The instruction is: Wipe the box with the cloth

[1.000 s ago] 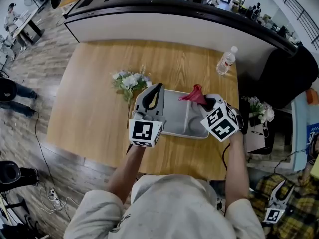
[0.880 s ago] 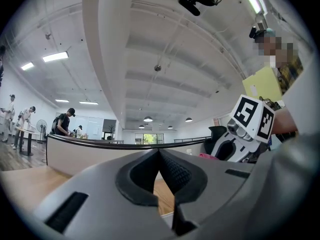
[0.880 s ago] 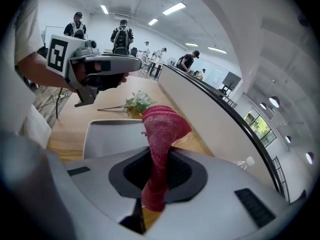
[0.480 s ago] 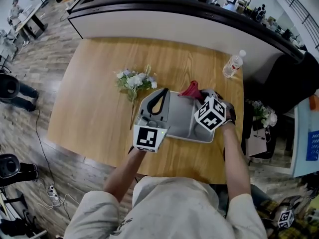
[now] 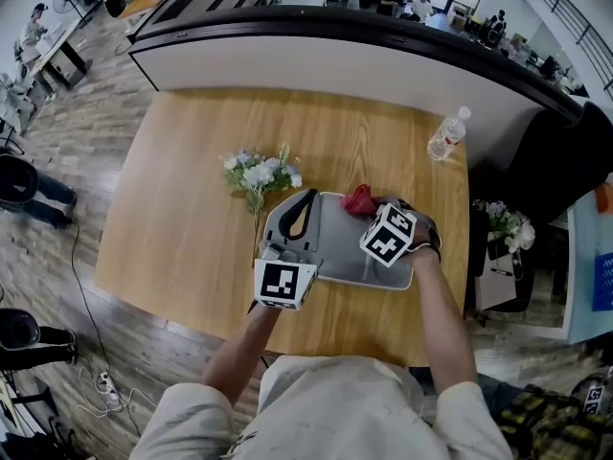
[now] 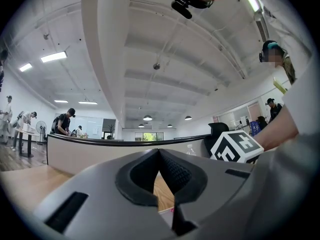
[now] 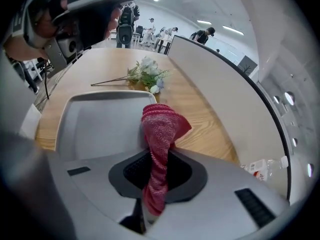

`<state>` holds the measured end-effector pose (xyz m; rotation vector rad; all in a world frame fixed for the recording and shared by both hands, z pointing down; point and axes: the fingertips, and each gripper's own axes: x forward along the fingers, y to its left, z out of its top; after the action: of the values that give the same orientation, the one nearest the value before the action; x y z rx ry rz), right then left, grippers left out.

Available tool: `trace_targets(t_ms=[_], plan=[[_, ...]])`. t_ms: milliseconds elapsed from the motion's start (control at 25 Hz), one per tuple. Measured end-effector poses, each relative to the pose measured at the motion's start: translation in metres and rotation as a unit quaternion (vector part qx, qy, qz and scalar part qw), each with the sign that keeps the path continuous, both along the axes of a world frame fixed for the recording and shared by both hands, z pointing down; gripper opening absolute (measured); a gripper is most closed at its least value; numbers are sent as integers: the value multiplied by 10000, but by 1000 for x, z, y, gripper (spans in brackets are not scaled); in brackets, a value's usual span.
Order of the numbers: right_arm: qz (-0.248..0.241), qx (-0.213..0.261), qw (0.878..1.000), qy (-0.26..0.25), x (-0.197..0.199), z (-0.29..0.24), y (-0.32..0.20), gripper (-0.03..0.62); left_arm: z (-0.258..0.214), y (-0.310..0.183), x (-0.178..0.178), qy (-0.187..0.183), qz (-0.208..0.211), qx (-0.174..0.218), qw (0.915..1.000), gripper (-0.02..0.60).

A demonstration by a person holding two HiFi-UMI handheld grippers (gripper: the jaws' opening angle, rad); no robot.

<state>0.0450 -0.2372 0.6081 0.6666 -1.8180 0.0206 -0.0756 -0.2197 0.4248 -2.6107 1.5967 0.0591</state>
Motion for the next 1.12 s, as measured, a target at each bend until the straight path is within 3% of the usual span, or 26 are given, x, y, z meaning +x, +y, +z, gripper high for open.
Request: trace_targets(t_ms=[320, 520, 1120], plan=[[45, -61, 9998, -184, -3, 5, 2, 67, -4, -4, 4, 109, 218, 90, 9997, 14], [8, 181, 9998, -32, 1, 6, 0, 67, -3, -7, 4, 76, 257, 78, 9996, 14], [267, -155, 9995, -119, -5, -2, 15, 67, -14, -2, -15, 112, 336, 94, 9993, 14]])
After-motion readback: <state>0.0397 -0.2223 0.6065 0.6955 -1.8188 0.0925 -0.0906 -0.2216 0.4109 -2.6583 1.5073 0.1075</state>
